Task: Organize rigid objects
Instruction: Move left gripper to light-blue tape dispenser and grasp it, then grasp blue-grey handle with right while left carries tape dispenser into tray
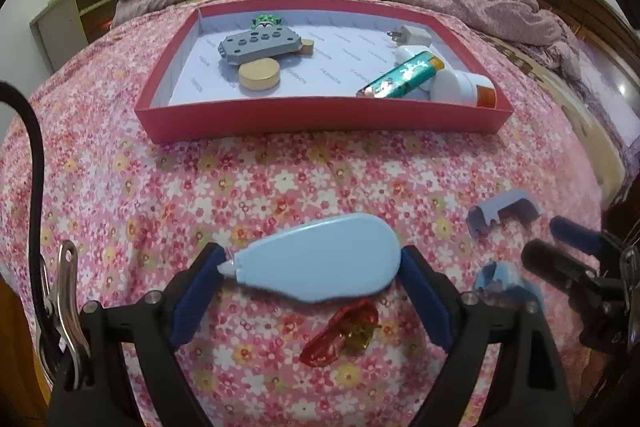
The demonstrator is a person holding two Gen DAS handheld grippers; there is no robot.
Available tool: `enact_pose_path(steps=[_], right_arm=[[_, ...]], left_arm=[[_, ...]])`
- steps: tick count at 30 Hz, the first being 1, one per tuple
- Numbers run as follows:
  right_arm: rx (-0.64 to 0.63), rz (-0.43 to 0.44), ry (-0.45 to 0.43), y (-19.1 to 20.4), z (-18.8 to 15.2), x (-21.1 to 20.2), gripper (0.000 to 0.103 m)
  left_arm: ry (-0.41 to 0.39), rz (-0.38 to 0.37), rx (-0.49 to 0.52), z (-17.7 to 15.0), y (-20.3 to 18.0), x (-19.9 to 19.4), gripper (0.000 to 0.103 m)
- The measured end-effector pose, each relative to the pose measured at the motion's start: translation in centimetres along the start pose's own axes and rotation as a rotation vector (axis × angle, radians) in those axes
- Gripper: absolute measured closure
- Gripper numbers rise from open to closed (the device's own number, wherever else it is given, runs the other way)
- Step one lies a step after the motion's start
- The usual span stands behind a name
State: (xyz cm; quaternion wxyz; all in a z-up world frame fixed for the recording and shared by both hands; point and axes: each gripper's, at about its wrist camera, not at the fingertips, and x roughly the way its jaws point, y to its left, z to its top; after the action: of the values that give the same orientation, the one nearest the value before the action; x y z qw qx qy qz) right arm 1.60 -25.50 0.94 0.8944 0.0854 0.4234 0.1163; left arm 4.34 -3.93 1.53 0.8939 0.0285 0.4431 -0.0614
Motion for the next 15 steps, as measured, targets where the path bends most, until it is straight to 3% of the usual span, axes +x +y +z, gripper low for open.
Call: enact_pose_path(steps=[3,15], right_arm=[[-0.015,-0.013,-0.002,0.3,-0.2,0.1,0.02],[-0.042,-0.088,0.001,1.7,-0.1,1.0,0.019]], left_arm=[[-0.021,0.03,0.038,-0.2,-0.7,0.2,0.012],[-0.058,-0.033,0.032,-0.9,0.8,-0.7,0.013]])
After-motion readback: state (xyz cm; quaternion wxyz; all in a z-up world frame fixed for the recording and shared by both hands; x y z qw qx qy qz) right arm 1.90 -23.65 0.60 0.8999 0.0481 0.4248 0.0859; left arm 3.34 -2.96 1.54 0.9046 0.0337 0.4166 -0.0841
